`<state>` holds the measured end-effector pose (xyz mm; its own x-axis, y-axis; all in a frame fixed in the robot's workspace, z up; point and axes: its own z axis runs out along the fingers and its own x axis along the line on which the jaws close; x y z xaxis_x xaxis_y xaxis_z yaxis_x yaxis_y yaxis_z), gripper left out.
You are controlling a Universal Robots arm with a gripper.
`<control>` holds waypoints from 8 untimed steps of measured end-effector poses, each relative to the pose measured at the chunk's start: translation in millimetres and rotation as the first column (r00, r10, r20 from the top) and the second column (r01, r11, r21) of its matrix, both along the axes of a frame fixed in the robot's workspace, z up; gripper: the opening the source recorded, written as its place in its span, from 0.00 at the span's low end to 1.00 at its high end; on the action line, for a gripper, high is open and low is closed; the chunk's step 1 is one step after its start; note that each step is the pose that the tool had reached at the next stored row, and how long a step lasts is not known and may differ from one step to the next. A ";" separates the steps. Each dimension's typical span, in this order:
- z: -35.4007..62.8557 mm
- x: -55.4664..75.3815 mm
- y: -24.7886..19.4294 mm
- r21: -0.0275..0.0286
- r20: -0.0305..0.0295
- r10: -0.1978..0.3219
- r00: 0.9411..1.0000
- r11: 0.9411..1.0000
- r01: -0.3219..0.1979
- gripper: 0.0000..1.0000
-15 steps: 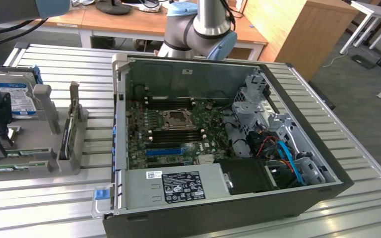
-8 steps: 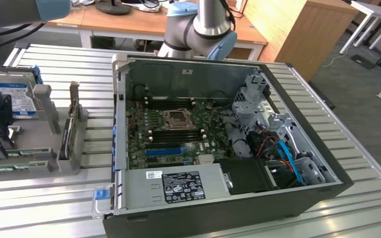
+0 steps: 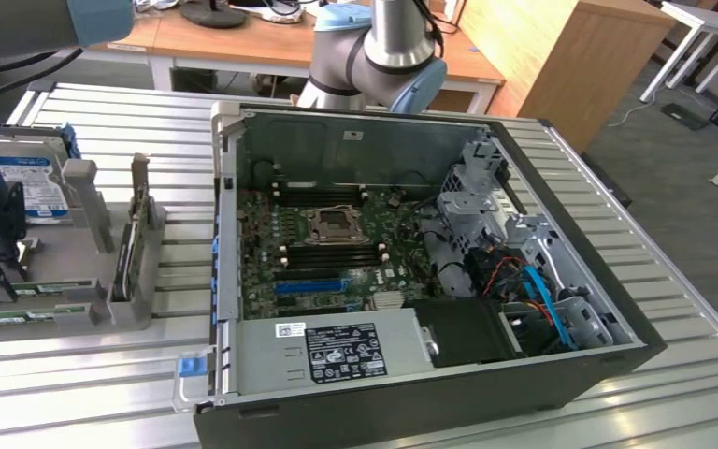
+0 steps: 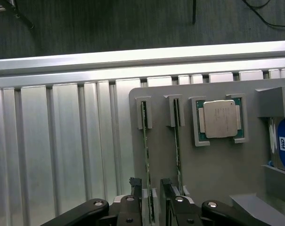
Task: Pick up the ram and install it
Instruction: 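Pick up the ram and move it above insertion slot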
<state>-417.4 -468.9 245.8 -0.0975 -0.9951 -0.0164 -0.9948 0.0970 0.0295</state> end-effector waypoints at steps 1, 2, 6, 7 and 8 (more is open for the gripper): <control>0.0 0.0 0.0 0.000 0.000 0.000 1.000 1.000 0.000 0.30; -0.1 0.0 0.0 0.000 0.000 0.000 1.000 1.000 0.000 0.30; -1.9 0.0 0.0 0.000 0.000 0.000 1.000 1.000 0.000 0.30; -2.4 0.0 0.0 0.000 0.000 0.001 1.000 1.000 -0.001 0.30; -3.1 0.0 0.0 0.000 0.000 0.001 1.000 1.000 -0.001 0.30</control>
<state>-417.4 -468.9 242.8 -0.0970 -0.9951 -0.0166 -0.9949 0.0965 0.0292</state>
